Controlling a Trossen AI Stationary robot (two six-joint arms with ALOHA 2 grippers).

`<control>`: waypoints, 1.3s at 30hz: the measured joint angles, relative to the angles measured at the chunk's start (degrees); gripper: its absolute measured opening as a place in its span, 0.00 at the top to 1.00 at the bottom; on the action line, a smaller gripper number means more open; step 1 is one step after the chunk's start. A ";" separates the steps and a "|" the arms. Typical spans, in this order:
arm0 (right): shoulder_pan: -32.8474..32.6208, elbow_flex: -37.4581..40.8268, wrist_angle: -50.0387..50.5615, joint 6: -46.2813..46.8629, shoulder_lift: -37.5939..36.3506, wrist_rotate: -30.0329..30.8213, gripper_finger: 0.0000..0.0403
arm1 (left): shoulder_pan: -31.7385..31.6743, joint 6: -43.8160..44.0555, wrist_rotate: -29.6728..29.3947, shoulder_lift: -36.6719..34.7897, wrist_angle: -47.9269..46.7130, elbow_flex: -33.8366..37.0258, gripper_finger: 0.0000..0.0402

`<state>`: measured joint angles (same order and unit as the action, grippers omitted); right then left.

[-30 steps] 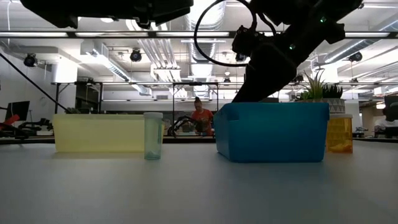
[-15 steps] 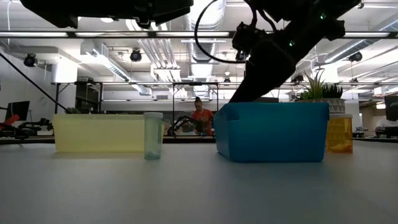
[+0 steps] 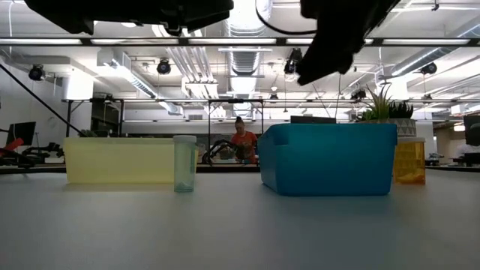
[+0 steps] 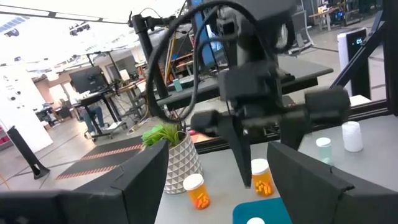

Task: Pick and place medicine bottles into bin by pill shape (circle, oval)
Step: Put the bottom orange capsule bottle into the blue bin

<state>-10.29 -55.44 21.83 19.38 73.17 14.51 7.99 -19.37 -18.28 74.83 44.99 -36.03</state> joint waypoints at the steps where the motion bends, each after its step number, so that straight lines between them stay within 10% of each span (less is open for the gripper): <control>1: -0.13 -0.36 2.18 2.34 -1.02 -0.31 0.53 | 0.00 0.34 0.00 0.00 -0.02 0.00 0.36; 19: -0.10 -1.27 36.52 47.82 -8.74 -8.99 0.30 | 0.00 0.69 0.00 0.00 -0.60 0.00 0.36; 39: 0.55 -0.74 41.34 47.53 0.70 -7.68 0.27 | 0.00 0.70 0.00 0.00 -1.01 0.00 0.36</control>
<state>-9.74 -56.18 63.18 66.91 73.86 6.82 7.99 -18.66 -18.28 74.83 43.99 -36.03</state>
